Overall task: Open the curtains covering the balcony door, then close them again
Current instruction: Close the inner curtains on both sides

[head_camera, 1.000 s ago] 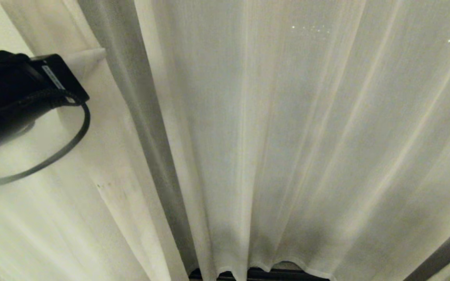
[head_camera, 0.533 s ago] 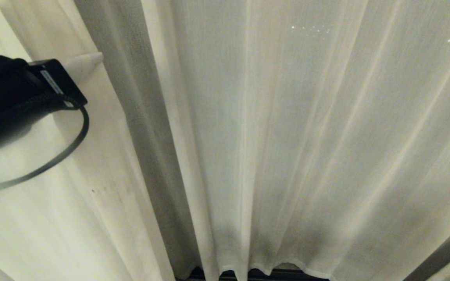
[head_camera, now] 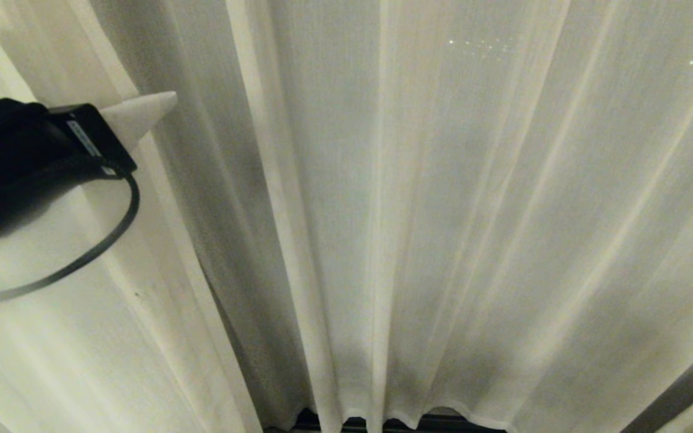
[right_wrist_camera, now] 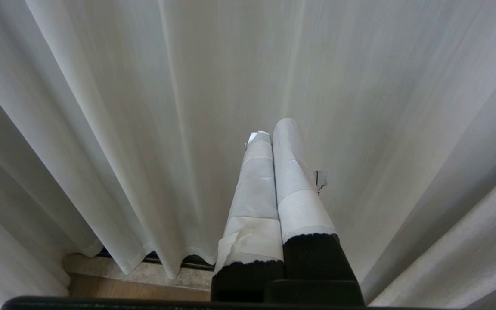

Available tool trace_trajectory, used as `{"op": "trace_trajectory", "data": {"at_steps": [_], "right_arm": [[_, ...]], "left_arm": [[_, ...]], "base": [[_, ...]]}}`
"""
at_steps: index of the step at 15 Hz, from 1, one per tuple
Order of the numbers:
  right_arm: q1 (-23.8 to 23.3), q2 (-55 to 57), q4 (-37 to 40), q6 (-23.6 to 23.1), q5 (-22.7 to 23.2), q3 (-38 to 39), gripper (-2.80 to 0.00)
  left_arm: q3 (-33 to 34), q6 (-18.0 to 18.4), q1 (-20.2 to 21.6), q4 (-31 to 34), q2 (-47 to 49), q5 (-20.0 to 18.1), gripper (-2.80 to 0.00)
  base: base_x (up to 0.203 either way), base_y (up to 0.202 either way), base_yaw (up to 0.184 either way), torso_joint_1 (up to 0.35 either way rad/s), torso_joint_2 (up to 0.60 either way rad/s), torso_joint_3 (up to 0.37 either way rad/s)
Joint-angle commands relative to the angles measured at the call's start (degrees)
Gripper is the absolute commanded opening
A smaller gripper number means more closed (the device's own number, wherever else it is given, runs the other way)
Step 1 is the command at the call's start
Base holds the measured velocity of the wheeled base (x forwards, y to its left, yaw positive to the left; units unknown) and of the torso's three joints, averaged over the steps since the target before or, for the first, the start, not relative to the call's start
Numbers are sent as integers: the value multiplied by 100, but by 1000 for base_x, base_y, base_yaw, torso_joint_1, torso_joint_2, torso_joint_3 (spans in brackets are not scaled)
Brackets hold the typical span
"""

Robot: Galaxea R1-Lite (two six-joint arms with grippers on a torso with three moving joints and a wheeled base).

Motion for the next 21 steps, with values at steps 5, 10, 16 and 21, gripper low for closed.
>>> {"op": "trace_trajectory", "data": {"at_steps": [5, 10, 16, 21], "right_arm": [[0, 4, 1, -3, 2, 1, -280], [0, 2, 1, -3, 2, 1, -280], [0, 4, 1, -3, 2, 1, -280], [0, 1, 1, -3, 2, 1, -280]], "left_arm": [[1197, 9, 4, 25, -1399, 700, 0], [2115, 14, 9, 629, -2995, 991, -280], [2089, 10, 8, 2778, -5057, 1000, -280], [2237, -3, 16, 3511, -5538, 1187, -280]], "base": [[0, 0, 0, 0, 0, 0], [0, 0, 0, 0, 0, 0], [0, 0, 0, 0, 0, 0], [0, 0, 0, 0, 0, 0]]}}
